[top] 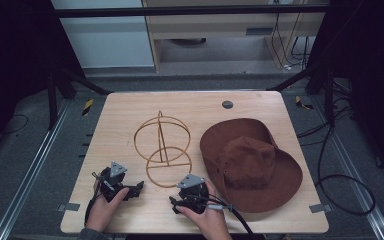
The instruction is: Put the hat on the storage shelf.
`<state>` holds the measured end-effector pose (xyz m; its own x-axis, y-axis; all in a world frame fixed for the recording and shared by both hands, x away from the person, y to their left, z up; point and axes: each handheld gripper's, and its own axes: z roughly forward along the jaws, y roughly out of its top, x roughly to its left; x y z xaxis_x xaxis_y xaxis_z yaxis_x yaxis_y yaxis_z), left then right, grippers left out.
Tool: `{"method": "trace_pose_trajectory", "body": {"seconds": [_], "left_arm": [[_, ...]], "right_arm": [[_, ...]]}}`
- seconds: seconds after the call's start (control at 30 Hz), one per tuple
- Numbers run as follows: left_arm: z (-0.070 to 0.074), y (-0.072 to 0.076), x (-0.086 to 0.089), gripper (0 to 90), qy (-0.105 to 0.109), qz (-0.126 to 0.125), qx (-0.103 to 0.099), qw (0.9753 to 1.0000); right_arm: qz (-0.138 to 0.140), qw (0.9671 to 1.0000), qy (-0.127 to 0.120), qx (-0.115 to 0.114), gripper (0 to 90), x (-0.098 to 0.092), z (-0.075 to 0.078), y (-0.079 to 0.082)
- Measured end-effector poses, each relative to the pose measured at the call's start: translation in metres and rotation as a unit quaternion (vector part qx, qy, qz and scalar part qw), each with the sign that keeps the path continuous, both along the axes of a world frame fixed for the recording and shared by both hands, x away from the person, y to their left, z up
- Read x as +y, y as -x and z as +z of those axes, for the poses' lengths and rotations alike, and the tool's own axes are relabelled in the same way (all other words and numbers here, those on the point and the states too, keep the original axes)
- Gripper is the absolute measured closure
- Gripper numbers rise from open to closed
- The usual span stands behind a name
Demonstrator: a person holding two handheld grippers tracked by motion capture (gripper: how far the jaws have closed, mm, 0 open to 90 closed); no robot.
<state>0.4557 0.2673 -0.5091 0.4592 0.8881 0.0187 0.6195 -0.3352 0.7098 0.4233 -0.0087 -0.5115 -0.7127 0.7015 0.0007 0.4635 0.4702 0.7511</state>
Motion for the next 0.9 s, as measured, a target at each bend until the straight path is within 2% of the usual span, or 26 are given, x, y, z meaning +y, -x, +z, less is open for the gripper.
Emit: {"method": "trace_pose_trajectory", "body": {"seconds": [0.2, 0.3, 0.33, 0.37, 0.4, 0.43, 0.47, 0.6, 0.67, 0.77, 0.8, 0.83, 0.9], "left_arm": [[0.000, 0.000, 0.000, 0.0, 0.000, 0.001, 0.000, 1.0000], [0.000, 0.000, 0.000, 0.0, 0.000, 0.001, 0.000, 1.0000], [0.000, 0.000, 0.000, 0.0, 0.000, 0.001, 0.000, 1.0000], [0.000, 0.000, 0.000, 0.0, 0.000, 0.001, 0.000, 1.0000], [0.000, 0.000, 0.000, 0.0, 0.000, 0.001, 0.000, 1.0000], [0.000, 0.000, 0.000, 0.0, 0.000, 0.000, 0.000, 1.0000], [0.000, 0.000, 0.000, 0.0, 0.000, 0.000, 0.000, 1.0000], [0.000, 0.000, 0.000, 0.0, 0.000, 0.000, 0.000, 1.0000], [0.000, 0.000, 0.000, 0.0, 0.000, 0.000, 0.000, 1.0000], [0.000, 0.000, 0.000, 0.0, 0.000, 0.000, 0.000, 1.0000], [0.000, 0.000, 0.000, 0.0, 0.000, 0.000, 0.000, 1.0000], [0.000, 0.000, 0.000, 0.0, 0.000, 0.000, 0.000, 1.0000], [0.000, 0.000, 0.000, 0.0, 0.000, 0.000, 0.000, 1.0000]], "right_arm": [[-0.005, 1.0000, 0.002, 0.000, 16.6, 0.000, 0.000, 0.001], [0.010, 0.9999, 0.012, -0.001, 16.7, 0.000, 0.003, 0.006], [0.027, 0.9993, 0.020, -0.018, 16.7, -0.002, 0.015, 0.014], [0.027, 0.9993, 0.020, -0.018, 16.7, -0.002, 0.015, 0.014], [0.026, 0.9992, 0.017, -0.026, 17.1, -0.004, 0.024, 0.018], [0.022, 0.9992, 0.005, -0.031, 17.1, -0.011, 0.044, 0.023], [0.025, 0.9992, -0.003, -0.031, 16.7, -0.016, 0.054, 0.024], [0.022, 0.9990, -0.003, -0.039, 16.1, -0.037, 0.089, 0.021], [0.018, 0.9989, 0.009, -0.042, 15.5, -0.049, 0.103, 0.017], [0.008, 0.9989, 0.028, -0.038, 13.3, -0.071, 0.120, 0.006], [0.008, 0.9989, 0.028, -0.038, 13.3, -0.071, 0.120, 0.006], [-0.001, 0.9991, 0.037, -0.022, 10.8, -0.085, 0.129, 0.000], [0.002, 0.9987, 0.051, -0.007, 10.8, -0.098, 0.136, -0.007]]}}
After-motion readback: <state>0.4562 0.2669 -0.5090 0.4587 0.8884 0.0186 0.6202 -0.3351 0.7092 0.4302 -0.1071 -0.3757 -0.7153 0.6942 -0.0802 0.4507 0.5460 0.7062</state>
